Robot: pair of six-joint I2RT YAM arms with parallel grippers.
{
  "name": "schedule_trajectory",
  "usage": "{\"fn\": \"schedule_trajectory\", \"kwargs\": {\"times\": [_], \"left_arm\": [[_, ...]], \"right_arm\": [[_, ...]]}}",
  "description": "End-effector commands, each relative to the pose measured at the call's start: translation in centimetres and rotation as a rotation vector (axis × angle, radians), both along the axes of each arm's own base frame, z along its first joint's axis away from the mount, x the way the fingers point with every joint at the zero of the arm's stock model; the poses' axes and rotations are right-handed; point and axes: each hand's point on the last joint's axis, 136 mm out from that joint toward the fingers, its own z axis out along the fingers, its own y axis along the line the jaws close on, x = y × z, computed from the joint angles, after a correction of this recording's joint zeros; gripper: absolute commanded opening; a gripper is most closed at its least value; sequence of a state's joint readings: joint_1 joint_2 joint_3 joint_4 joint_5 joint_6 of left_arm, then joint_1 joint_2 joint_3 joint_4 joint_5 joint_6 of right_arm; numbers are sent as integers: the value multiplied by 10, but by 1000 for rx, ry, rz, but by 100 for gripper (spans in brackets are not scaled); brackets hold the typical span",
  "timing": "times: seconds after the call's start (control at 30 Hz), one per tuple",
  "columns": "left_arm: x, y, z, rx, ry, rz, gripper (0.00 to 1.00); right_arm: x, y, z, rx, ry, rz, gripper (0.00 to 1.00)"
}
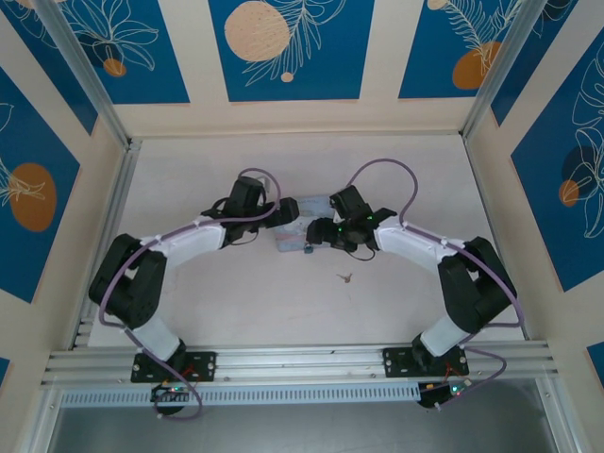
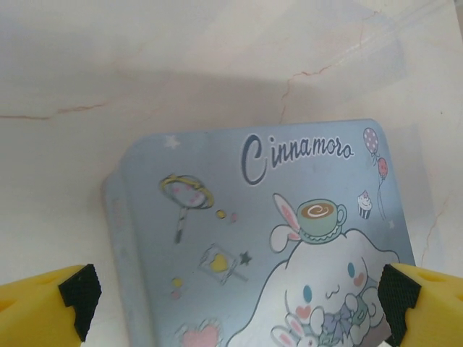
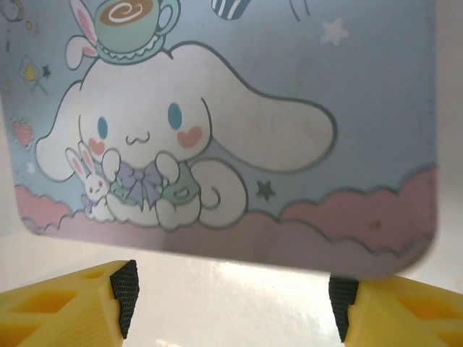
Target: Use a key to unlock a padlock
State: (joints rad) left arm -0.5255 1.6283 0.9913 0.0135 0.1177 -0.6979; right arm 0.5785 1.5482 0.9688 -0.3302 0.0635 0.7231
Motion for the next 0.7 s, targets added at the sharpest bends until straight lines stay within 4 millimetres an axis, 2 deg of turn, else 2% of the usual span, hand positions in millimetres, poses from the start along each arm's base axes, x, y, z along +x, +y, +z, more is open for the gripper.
{"fn": "schedule_trajectory", "kwargs": {"times": [0.0,0.13,0.23,0.33,0.47,0.67], "left_arm": [[0,33,14,24,-35,68,100],[-14,51,21,39,-29,82,100],[-29,52,20,10,-7,66,100],[-42,51,16,-29,17,61,100],[-46,49,15,-65,27,63,100],[-41,44,24,-71,17,47,100]], "right_arm": [[-21,-9,18,35,5,-1,74],[-48,-32,12,-15,34,-19,74],[-69,-46,0,-69,63,6,73],[-83,-51,-8,-122,76,60,67],[-88,-53,-14,-232,73,139,59],[-84,-53,-26,-418,74,238,48]]}}
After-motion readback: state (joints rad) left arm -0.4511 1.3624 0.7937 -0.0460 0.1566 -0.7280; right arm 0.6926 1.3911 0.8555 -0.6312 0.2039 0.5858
